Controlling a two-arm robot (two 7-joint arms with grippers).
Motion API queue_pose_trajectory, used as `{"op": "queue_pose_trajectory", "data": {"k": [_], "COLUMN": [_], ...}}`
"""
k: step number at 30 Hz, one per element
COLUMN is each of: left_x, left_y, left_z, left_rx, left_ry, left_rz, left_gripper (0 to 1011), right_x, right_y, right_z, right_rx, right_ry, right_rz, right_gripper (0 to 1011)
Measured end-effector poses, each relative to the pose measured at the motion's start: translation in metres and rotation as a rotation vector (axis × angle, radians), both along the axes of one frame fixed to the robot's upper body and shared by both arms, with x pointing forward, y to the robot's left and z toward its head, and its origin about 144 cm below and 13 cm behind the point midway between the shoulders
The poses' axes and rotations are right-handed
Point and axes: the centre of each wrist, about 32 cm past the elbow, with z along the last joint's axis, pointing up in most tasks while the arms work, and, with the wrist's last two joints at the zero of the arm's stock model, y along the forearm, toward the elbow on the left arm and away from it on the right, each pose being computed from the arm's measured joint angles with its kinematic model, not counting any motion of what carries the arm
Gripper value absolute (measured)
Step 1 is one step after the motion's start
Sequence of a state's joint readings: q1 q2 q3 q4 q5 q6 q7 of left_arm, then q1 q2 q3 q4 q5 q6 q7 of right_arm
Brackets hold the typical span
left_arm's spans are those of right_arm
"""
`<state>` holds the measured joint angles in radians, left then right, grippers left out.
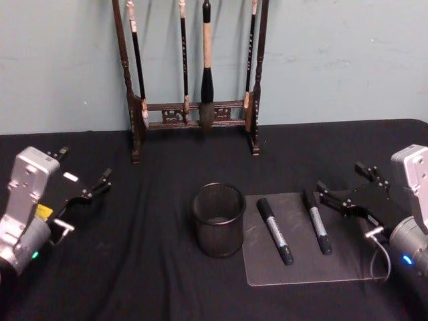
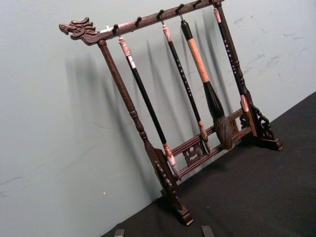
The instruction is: Pick up the water-based marker from the table and place it into the pen holder.
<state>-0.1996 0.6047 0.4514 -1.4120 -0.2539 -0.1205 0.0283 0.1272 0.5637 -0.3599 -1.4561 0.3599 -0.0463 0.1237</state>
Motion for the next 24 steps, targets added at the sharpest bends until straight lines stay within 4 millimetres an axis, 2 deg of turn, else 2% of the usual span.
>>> {"op": "queue_pose_trajectory", "data": {"k": [24], "left_x": [0.0], "left_y": [0.0], "left_z": [0.0], "left_rx": [0.0], "left_ry": [0.0], "left_rz": [0.0], "left_gripper": [1009], "right_x": [0.0075], "right_y": [0.0062], "right_z": [-0.0098], "right_rx": [0.012], "right_ry": [0.164], "right_rz": [0.075], "right_gripper": [1002]}}
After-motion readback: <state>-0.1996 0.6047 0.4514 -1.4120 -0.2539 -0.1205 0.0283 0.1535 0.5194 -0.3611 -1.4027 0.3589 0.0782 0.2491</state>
